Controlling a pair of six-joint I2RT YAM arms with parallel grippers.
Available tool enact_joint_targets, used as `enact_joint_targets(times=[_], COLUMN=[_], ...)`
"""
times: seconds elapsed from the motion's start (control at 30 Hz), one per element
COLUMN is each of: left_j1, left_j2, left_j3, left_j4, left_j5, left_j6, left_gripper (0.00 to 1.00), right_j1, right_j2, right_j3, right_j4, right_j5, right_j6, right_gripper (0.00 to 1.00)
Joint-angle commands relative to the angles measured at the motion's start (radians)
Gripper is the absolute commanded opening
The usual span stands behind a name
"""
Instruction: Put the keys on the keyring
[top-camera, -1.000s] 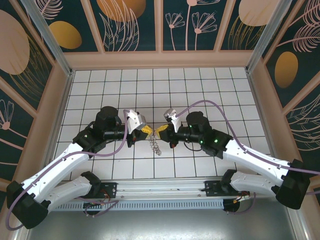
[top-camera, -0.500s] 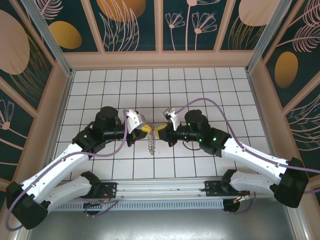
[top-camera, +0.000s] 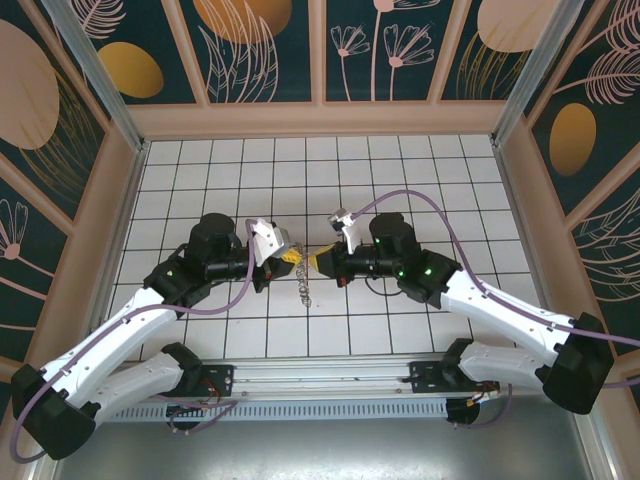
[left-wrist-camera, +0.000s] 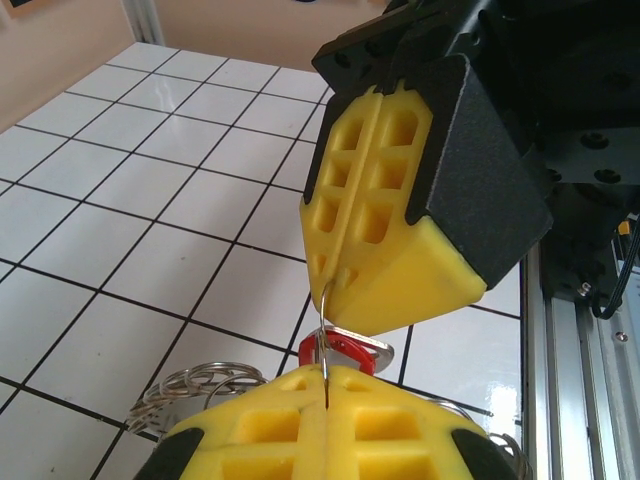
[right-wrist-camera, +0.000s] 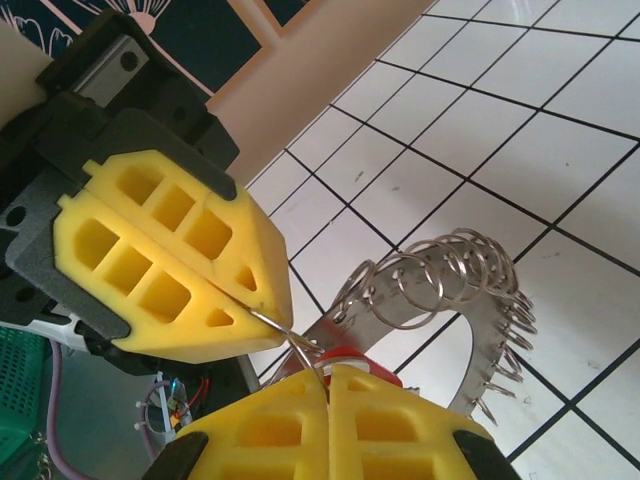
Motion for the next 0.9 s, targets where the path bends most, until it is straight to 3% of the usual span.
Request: enact_joint_targets(times=[0.0,0.47,0.87], left_j1=[-0.001,0.001,0.000], left_j2=[-0.030,-0.031,-0.024], left_j3=[0.009,0.012,0.014], left_j4=[0.038,0.046,0.038], left_j5=[0.031,0.043,0.022], left_j6=[0.019,0.014,0.010], left_gripper=[0.00,0.00,0.00], right_j1=[-0.026,-0.033,-0.048], right_j2=[0.016,0.045,-0.026], right_j3=[0.038,0.054,0.013], right_j4=[-0.048,-0.118,-0.056], right_j5=[0.026,0.084,0.059], right_j6=[0.038,0.066,0.067], right_gripper=[0.00,0.00,0.00])
